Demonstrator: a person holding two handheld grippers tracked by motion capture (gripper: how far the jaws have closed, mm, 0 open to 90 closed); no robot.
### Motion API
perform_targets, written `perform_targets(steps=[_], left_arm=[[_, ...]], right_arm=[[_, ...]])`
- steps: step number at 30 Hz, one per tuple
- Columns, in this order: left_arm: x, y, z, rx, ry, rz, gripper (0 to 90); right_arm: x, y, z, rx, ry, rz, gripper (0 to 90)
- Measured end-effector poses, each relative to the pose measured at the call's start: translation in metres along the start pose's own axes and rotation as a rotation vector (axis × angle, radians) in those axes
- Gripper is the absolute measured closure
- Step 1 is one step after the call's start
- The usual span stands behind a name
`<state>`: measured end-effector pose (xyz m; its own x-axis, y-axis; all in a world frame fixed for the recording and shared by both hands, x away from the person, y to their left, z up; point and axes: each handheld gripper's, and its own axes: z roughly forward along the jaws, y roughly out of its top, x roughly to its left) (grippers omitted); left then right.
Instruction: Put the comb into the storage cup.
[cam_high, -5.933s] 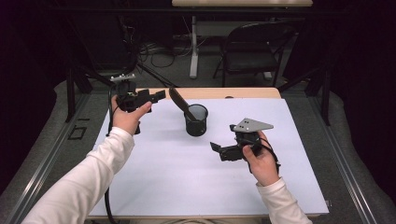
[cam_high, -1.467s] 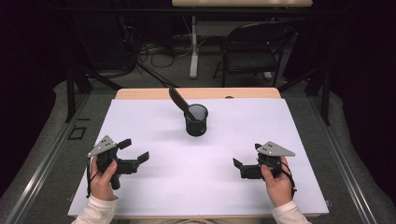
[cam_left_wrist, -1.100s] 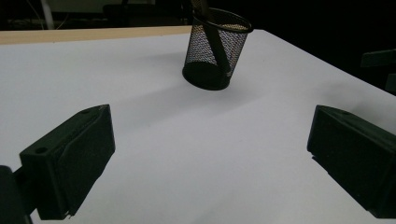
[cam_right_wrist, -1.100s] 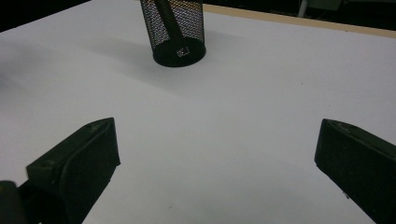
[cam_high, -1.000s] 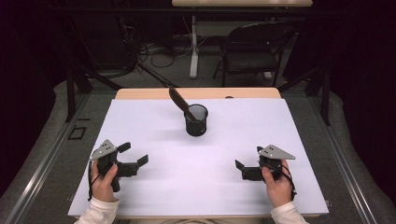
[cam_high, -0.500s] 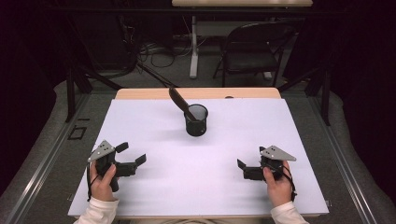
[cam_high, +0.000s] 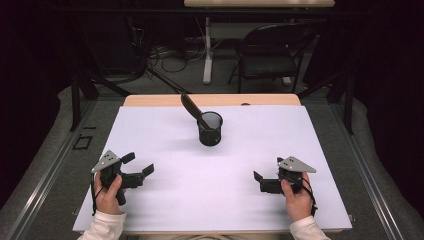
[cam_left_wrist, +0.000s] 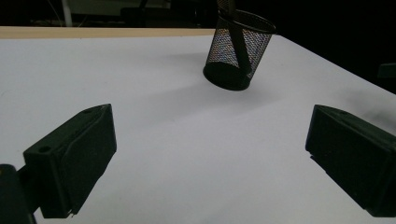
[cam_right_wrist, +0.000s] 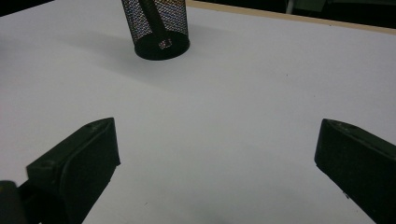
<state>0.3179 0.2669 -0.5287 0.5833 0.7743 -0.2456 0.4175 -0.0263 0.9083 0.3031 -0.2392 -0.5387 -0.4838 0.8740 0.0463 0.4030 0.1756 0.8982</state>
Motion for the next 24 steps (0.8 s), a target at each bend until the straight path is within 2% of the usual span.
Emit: perform_targets(steps=[24], left_arm=[[0.004, -0.0005, -0.0006, -0.003, 0.007, -0.014, 2.7]], right_arm=[[0.0026, -0.001, 0.0017, 0.014, 0.007, -0.017, 0.0]])
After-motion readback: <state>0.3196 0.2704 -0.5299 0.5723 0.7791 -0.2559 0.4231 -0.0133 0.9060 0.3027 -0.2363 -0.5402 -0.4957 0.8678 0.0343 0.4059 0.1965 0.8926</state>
